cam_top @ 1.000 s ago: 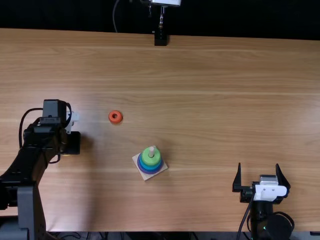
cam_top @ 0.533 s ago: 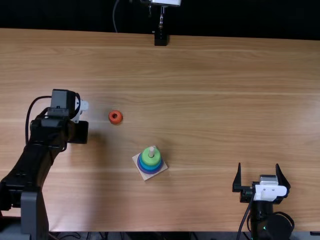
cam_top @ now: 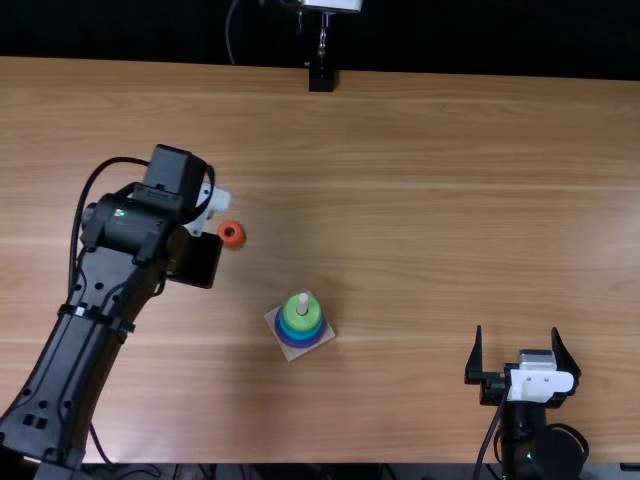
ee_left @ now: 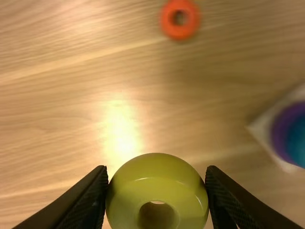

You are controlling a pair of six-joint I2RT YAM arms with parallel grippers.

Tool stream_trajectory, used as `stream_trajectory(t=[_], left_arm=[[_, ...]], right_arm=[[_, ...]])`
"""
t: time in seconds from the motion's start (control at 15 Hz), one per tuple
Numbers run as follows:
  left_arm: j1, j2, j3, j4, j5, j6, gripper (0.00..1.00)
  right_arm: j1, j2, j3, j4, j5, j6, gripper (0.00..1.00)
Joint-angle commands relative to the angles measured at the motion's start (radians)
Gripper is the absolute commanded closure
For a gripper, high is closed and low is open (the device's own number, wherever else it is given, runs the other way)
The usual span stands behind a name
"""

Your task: Build the Hanoi tower: stack the rings onto the peg from bottom to top in this color order: purple, dark blue, light blue, dark green, light green, yellow, orange.

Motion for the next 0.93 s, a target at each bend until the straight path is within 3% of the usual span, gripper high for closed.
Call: stream_trajectory(t=[0.0, 0.27, 0.67, 0.87], left_arm=[[-0.058, -0.020, 0.065, -0.027, 0.065, -0.094, 1.00], [-0.190, -0.015, 0.138, -0.056, 0.061, -0.209, 1.00], [-0.308, -0.001, 0.167, -0.056, 0.054, -0.234, 1.00], [-0.343, 0.023, 0.202, -0.054, 0.048, -0.291, 1.00]], right_arm=[[-0.010, -0.012, -0.017, -0.008, 0.011, -0.003, 0.00], [-0.010, -0.012, -0.017, -0.008, 0.011, -0.001, 0.00], [-0.010, -0.012, -0.017, -0.008, 0.011, -0.003, 0.00], [-0.010, -0.012, -0.017, -0.008, 0.011, -0.003, 0.00]])
